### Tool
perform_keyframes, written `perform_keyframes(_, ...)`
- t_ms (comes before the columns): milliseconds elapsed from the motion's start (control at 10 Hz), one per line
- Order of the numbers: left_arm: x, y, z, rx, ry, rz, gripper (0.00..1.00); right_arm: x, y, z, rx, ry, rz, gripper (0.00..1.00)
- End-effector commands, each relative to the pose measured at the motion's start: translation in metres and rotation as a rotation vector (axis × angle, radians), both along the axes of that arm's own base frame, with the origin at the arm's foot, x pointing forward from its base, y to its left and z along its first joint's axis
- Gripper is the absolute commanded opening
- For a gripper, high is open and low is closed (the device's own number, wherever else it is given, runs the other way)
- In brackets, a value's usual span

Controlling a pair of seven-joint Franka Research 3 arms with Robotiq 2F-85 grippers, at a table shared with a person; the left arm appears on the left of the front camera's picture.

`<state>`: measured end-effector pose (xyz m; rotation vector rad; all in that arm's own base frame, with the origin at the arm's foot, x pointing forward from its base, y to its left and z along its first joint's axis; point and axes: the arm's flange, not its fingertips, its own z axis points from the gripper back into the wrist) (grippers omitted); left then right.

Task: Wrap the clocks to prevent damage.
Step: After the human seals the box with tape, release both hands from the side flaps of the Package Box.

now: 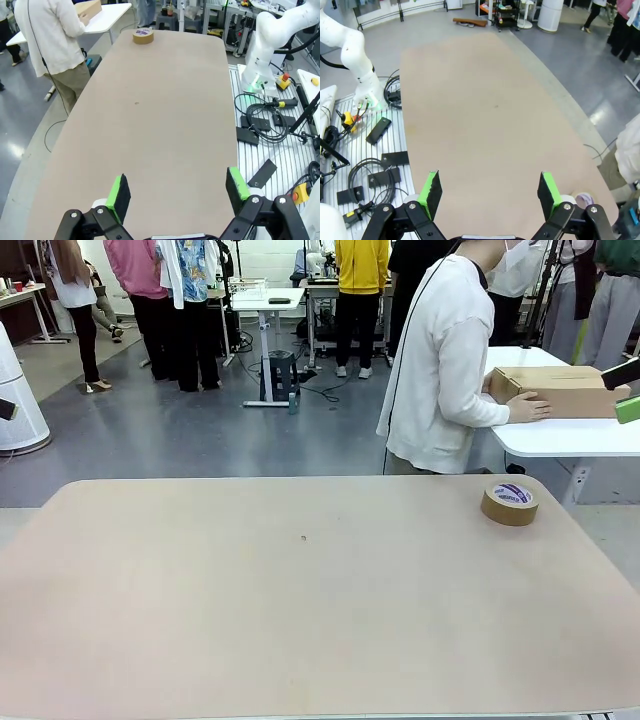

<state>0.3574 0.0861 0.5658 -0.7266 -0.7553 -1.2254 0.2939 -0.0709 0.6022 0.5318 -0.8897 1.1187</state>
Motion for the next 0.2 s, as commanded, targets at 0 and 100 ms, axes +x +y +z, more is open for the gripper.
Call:
perform_keyframes(0, 0.0, -0.001, 0.0007, 0.001, 0.006, 0.005, 1.0, 0.0003, 0.0001, -0.0003, 0.004, -0.001, 0.003, 1.0)
perform_keyframes(100, 0.0, -0.001, 0.0007, 0.001, 0.006, 0.005, 1.0, 0.0003, 0.0001, -0.0003, 0.004, -0.001, 0.003, 1.0)
